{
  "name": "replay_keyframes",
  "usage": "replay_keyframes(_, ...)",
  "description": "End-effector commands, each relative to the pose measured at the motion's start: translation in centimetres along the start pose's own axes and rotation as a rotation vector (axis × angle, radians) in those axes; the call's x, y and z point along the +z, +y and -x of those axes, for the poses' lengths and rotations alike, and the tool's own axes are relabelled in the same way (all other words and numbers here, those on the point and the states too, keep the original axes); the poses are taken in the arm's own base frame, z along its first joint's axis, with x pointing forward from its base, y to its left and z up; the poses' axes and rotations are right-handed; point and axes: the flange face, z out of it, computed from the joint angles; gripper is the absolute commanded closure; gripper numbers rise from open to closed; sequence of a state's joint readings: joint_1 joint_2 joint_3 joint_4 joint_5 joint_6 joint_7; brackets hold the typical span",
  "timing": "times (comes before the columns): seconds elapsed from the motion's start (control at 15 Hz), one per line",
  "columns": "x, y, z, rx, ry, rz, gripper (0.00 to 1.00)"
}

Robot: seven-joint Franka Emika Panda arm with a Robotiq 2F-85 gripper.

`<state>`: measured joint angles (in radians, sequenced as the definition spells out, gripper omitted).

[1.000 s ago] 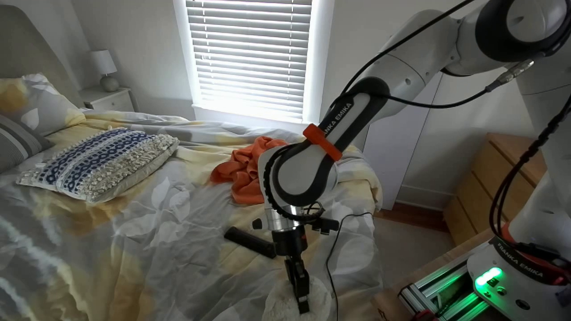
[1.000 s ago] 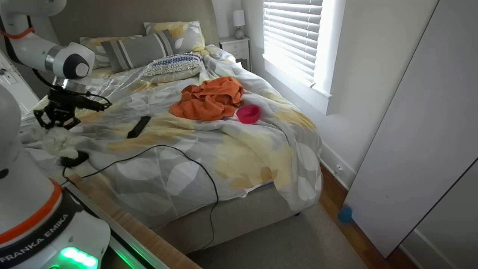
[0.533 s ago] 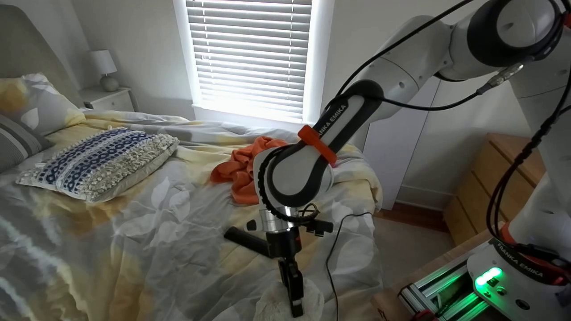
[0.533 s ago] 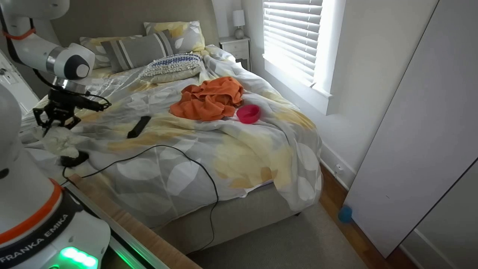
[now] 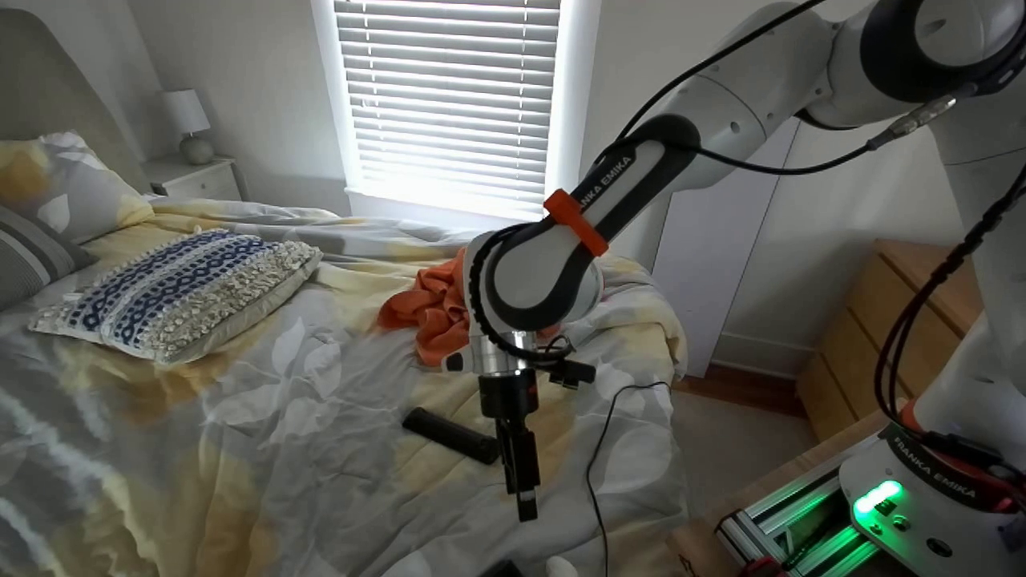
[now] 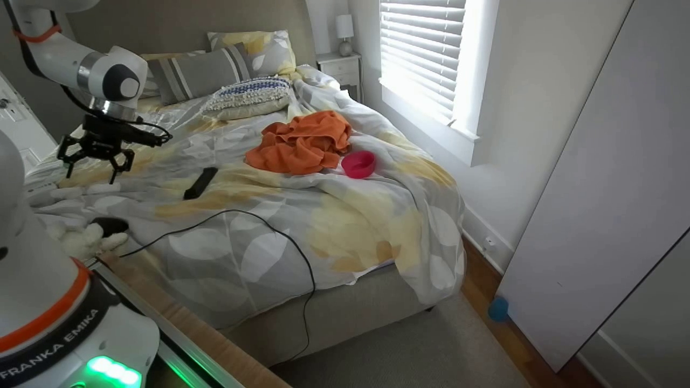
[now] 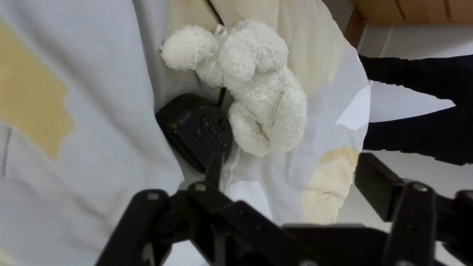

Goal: Pick up the plush teddy bear and move it to the left on top of the bedside alarm clock radio on the bed

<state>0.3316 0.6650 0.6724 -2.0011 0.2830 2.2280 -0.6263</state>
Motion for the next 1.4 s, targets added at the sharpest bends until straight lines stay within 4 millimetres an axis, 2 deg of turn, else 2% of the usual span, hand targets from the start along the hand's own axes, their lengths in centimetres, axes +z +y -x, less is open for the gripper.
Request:
replay_keyframes(0.0, -2.9, 0.1, 1.8, 0.04, 0.024, 0.051, 0.0)
replay_keyframes(0.4, -6.3, 1.5, 3.5, 0.158, 0.104, 0.153, 0.0)
replay_keyframes(0.8, -8.7, 2.5, 5.0, 0.294, 0.202, 0.32, 0.0)
replay_keyframes(1.33, -10.8, 1.9, 7.8, 0.507, 0.113, 0.613, 0.0)
